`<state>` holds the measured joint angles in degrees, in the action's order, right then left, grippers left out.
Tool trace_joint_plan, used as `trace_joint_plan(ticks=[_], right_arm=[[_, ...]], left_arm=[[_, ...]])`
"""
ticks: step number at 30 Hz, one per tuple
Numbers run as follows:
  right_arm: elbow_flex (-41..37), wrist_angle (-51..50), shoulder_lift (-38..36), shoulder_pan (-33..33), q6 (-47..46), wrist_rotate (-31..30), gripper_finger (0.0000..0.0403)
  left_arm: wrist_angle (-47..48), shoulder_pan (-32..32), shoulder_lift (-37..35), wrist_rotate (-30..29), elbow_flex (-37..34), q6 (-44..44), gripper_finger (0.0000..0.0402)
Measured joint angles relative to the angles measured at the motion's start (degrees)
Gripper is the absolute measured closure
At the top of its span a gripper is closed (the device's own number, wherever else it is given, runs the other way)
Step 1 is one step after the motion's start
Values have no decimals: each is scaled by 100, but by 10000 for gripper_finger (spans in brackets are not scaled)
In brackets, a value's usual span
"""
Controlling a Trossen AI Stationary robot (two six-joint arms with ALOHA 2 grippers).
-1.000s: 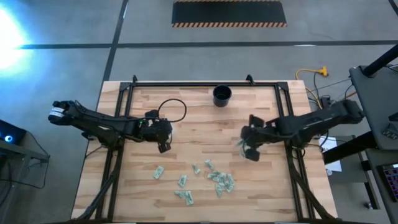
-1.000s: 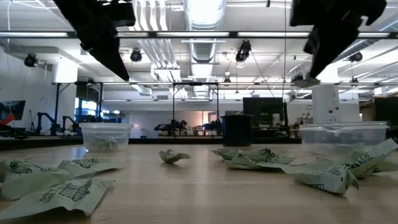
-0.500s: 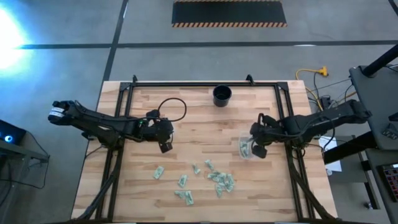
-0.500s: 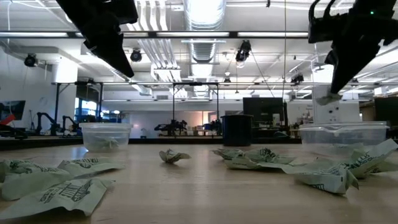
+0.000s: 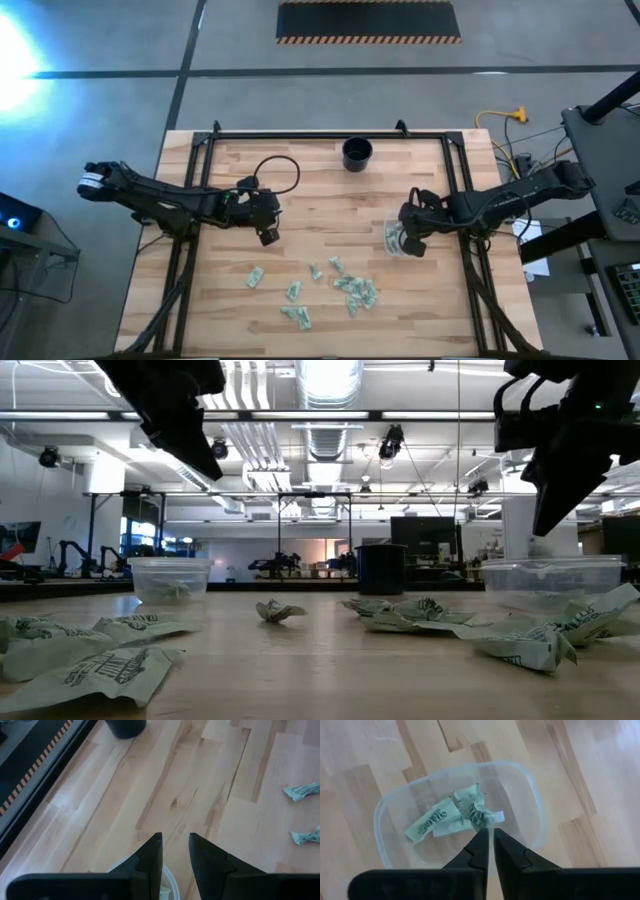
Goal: Pick and place items into bin
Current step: Put the white sweetener packet into the right transparent bin, then put the white sweetener packet into the left transparent bin
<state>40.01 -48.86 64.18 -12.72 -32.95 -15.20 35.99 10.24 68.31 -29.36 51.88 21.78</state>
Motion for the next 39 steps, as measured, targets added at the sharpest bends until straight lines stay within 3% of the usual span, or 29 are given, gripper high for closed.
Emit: trace_joint_plan(ticks=[8, 15, 21, 27, 32, 39], right_arm=[[-7, -7, -4, 3, 52, 12, 329], [90, 622, -4, -3, 601, 477, 304], [90, 1256, -4, -1, 774, 520, 307], [79, 1370, -4, -7, 798, 522, 319], [58, 1353, -4, -99, 833, 541, 327], [25, 1343, -4, -196, 967, 584, 335]], left_arm=[[-166, 0, 0, 82, 0, 3, 322], [-1240, 11, 51, 2169, -129, -1399, 322], [-1626, 0, 402, 2684, -146, -1778, 322], [-2287, 4, 1248, 3406, -127, -1825, 322], [-2373, 7, 2045, 3567, 65, -1826, 322], [-2396, 59, 2585, 3608, 275, -1957, 322]])
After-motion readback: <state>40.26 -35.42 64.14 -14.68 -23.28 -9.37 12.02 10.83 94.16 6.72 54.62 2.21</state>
